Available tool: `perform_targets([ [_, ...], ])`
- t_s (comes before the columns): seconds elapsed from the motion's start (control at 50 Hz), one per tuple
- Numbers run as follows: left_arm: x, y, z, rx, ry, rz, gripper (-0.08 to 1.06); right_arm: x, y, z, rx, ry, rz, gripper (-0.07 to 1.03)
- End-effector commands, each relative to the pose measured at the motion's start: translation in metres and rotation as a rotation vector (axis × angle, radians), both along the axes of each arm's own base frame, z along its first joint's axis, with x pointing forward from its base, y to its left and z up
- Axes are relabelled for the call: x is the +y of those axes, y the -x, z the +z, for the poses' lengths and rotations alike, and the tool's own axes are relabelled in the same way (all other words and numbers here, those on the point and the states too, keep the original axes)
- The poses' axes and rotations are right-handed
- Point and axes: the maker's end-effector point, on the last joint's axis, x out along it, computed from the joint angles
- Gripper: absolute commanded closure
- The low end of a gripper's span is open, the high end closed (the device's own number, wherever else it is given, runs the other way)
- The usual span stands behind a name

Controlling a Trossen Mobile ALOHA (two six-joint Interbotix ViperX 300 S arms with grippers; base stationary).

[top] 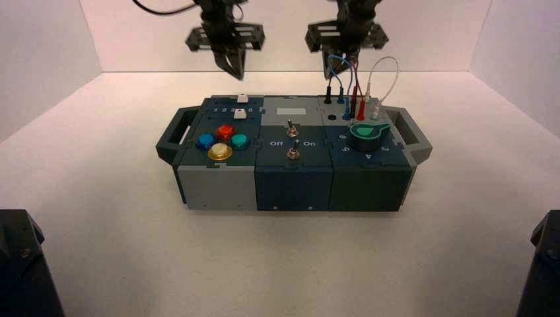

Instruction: Move the box closer.

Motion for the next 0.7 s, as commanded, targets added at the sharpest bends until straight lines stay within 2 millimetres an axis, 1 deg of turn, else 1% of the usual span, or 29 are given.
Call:
perform_targets([
  [0.02, -0.019, 0.002, 0.015, -0.029, 0.018, -0.031, 1.01, 0.001, 0.002, 0.002, -0.001, -0.002, 0.003, 0.99],
  [0.18, -0.025, 0.018, 0.006, 0.008, 0.002, -0.057, 1.01, -0.003, 0.016, -0.014, 0.048, 0.012, 0.000, 0.99],
  [0.34, -0.022, 0.039, -0.008, 0.067, -0.024, -0.069, 1.01, -0.008, 0.033, -0.026, 0.094, 0.016, -0.011, 0.98],
  [0.42, -0.017, 0.049, -0.015, 0.099, -0.038, -0.070, 1.01, -0.009, 0.037, -0.028, 0.103, 0.020, -0.010, 0.98],
  [0.52, -0.010, 0.062, -0.020, 0.127, -0.053, -0.073, 1.01, -0.009, 0.042, -0.027, 0.107, 0.020, -0.006, 0.98],
  [0.7, -0.008, 0.078, -0.016, 0.138, -0.059, -0.085, 1.01, -0.001, 0.051, -0.024, 0.108, 0.019, 0.016, 0.98],
])
